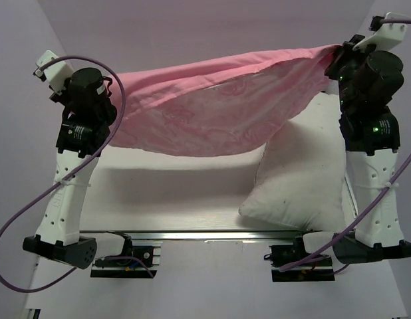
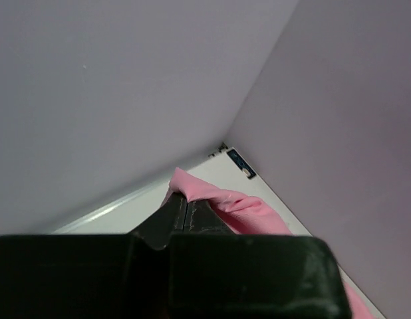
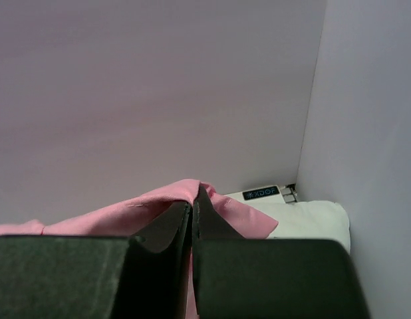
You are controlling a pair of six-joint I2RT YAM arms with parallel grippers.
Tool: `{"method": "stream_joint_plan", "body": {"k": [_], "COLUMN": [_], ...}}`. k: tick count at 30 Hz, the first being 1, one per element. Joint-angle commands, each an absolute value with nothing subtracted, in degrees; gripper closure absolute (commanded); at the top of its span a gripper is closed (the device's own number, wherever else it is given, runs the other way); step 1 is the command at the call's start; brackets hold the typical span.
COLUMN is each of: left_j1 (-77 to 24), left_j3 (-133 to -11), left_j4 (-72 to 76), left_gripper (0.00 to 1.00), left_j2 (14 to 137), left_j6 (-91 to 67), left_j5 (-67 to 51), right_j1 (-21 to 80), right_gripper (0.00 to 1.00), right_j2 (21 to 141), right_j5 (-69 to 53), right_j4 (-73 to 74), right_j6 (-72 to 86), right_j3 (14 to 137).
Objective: Put the pillow into the pillowcase
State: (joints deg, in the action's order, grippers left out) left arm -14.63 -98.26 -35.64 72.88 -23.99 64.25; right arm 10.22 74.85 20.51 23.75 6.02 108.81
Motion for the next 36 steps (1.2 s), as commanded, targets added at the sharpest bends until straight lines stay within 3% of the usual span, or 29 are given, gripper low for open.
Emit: {"method": "stream_joint_plan", "body": {"k": [1,8,11,12,15,19,21,24,28,31,32,34,36], "left_j1": [-13.36,-3.81,2.87,3.86,5.18,5.36,5.36,5.36,5.36,5.45,5.45,5.54,5.71], "left_j3": [-98.79,-103.08,-119.39,-132.76,-146.84,-130.49,-129.64,-129.91,-119.9,-106.74,-97.39,-88.2,-77.81], "left_j4": [-28.31,-27.67,-39.4,-42.68,-43.96,-28.85,-26.98,-27.43,-25.83,-27.6,-27.68,-29.17,-34.16], "left_gripper": [1.0,1.0,1.0,1.0,1.0,1.0,1.0,1.0,1.0,1.0,1.0,1.0,0.85], "left_j2": [74.0,87.58,101.09,104.82,111.36,98.73,95.46,92.92,88.08,82.13,80.26,76.57,72.61], "left_j6": [-13.81,-15.8,-18.98,-19.42,-17.5,-14.07,-13.36,-12.4,-12.56,-17.11,-18.18,-23.87,-29.32], "left_j5": [67.94,49.87,42.21,38.71,38.41,36.3,36.21,38.66,42.09,45.87,47.45,49.21,51.85], "right_j1": [9.76,9.67,9.67,9.67,9.76,9.93,10.11,10.11,11.07,15.19,16.16,18.27,21.7], "right_gripper": [1.0,1.0,1.0,1.0,1.0,1.0,1.0,1.0,1.0,1.0,1.0,0.95,0.88], "right_j2": [76.54,87.17,95.95,98.33,107.73,104.44,102.14,93.29,85.27,81.13,80.17,77.44,74.99], "right_j5": [22.51,5.92,2.21,1.68,-0.34,-2.02,-2.46,-3.78,-6.59,-3.18,-1.86,-0.27,2.53], "right_j4": [21.44,15.32,11.96,12.04,10.65,-1.38,-2.02,-3.77,-7.29,-7.64,-7.99,-7.65,-5.2], "right_j6": [3.43,5.09,5.89,6.15,7.91,11.59,13.17,13.36,13.01,12.22,11.96,11.17,11.69], "right_j3": [108.98,109.41,115.11,122.27,136.09,131.41,128.77,116.67,93.15,82.74,75.92,69.2,60.15]}}
